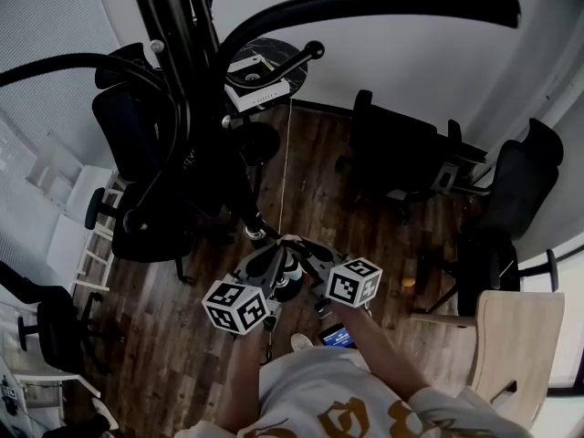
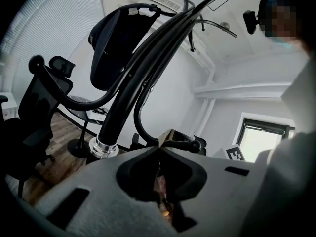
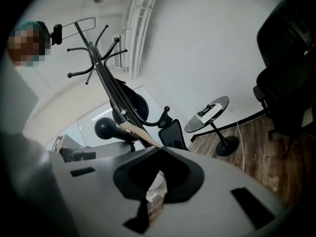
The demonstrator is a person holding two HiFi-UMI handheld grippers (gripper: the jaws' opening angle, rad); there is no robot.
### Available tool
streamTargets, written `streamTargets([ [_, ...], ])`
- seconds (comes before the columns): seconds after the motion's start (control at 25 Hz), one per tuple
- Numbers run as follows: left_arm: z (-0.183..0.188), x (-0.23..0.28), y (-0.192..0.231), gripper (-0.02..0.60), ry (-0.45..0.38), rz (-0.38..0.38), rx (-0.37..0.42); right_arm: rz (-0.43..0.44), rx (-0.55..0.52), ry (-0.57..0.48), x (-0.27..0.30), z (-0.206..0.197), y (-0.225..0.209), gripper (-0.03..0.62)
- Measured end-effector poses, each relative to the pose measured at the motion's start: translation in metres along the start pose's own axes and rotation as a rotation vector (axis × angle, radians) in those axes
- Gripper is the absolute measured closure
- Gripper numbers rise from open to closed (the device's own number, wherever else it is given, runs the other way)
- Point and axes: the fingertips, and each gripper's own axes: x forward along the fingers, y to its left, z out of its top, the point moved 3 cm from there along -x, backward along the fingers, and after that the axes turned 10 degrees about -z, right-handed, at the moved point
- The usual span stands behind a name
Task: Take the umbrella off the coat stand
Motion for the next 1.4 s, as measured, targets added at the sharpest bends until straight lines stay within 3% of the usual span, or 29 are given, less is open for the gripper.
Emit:
streamTargets([
  [1.4,-0.002,0.0,-0.057,0.56,-0.038,-0.04,-0.007,0.007,0.016,-0.091,-0.059,0.013,0.008,0.582],
])
